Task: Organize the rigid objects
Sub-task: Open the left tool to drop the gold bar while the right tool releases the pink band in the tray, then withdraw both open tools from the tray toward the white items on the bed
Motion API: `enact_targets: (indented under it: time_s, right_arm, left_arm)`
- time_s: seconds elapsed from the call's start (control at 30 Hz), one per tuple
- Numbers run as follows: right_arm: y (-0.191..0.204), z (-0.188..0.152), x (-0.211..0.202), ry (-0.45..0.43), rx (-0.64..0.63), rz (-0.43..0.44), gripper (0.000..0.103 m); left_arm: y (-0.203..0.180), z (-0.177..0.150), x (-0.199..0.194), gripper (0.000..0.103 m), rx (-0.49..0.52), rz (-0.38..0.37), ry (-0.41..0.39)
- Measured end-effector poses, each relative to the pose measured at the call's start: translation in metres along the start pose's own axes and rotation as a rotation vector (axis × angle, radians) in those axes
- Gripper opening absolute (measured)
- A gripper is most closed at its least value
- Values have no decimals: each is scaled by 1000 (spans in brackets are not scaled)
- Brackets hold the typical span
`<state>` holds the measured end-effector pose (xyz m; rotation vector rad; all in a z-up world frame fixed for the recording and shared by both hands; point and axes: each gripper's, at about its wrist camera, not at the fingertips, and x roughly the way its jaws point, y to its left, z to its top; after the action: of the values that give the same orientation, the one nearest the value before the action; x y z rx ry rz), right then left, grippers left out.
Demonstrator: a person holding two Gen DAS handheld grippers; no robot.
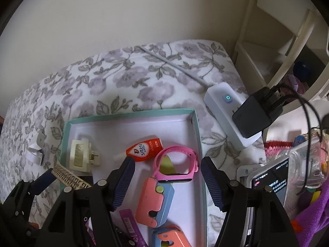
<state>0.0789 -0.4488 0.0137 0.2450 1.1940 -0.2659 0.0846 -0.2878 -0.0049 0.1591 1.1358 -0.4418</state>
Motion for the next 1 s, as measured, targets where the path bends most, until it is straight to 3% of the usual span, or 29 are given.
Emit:
enact_targets:
  time_s: [0.37, 0.57, 0.67, 1.0]
  right_arm:
    - [5, 8, -45, -124, -3, 13, 79]
    - [13, 9, -57, -163, -13, 18, 83]
    - [19, 9, -59, -177, -22, 25, 89]
    - [66, 7, -58, -207, -111, 78, 89]
  left_arm:
    - [27, 17, -34, 83, -74, 13, -85]
    - [69, 23, -48, 84, -180, 77, -113]
    - [90, 23, -52, 90, -229, 111, -127]
    - [162, 19, -73, 91, -375, 203, -153]
